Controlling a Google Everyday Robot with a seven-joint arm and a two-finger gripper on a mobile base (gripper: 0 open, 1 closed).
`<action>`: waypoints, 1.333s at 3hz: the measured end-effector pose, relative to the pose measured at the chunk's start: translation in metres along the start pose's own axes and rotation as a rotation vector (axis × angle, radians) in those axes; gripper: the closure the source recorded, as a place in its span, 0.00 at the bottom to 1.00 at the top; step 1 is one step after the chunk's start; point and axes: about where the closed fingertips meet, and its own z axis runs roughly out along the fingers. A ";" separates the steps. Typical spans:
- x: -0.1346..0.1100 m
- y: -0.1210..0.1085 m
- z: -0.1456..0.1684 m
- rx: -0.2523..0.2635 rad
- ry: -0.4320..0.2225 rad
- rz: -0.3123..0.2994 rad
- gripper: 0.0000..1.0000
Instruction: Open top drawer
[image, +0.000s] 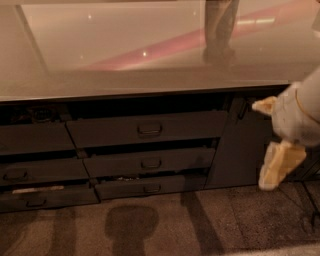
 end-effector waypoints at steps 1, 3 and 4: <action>0.011 0.016 0.013 -0.032 0.013 0.002 0.00; -0.025 0.002 0.019 -0.054 0.006 -0.041 0.00; -0.076 -0.003 0.027 -0.079 0.006 -0.113 0.00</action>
Offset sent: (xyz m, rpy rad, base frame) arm -0.0141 -0.0076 -0.0219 -0.0074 0.0354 0.0019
